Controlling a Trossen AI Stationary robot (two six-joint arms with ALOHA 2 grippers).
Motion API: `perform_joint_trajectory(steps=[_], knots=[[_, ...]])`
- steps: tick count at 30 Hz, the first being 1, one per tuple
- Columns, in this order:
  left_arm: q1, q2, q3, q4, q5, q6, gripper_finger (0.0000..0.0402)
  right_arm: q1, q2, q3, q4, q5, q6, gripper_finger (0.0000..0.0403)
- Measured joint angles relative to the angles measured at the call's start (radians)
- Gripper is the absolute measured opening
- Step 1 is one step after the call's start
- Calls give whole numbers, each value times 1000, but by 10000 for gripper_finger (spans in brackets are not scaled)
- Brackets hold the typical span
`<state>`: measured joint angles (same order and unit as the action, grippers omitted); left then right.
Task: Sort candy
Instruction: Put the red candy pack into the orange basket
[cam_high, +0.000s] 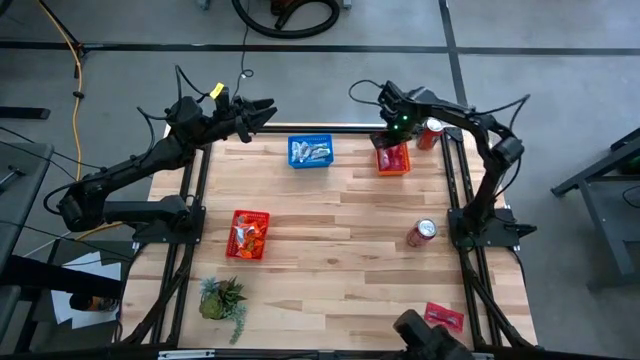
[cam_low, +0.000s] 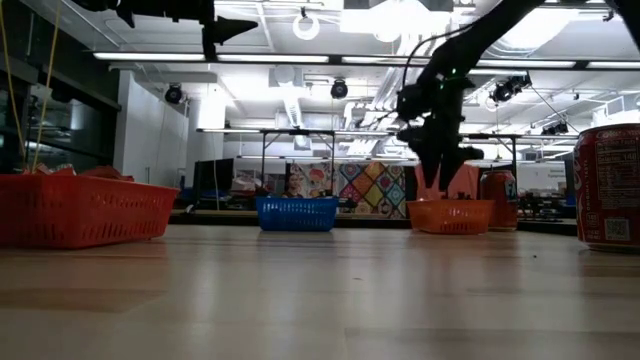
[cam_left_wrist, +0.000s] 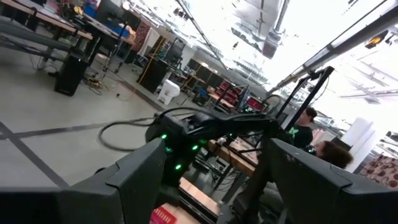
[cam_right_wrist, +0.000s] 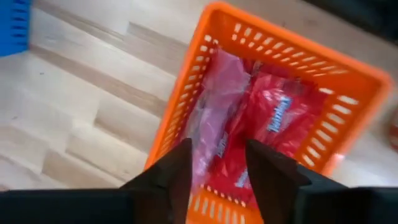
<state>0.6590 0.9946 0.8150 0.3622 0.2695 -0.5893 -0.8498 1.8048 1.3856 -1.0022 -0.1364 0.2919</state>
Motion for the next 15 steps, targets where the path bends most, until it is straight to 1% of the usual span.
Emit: perform_joint_trajectory(steps=[2,4,8,11,15], knots=[[0,0,0,0,0,16,271,-1,-37,10,-15,-5,-7,157],[0,0,0,0,0,29,271,-1,-87,20,-28,-45,-12,165],[0,0,0,-1,0,45,271,36,-226,22,-33,-212,-13,169],[0,0,0,-9,0,51,271,118,-329,22,-32,-302,10,169],[0,0,0,-28,0,45,271,278,-432,22,-12,-309,94,169]])
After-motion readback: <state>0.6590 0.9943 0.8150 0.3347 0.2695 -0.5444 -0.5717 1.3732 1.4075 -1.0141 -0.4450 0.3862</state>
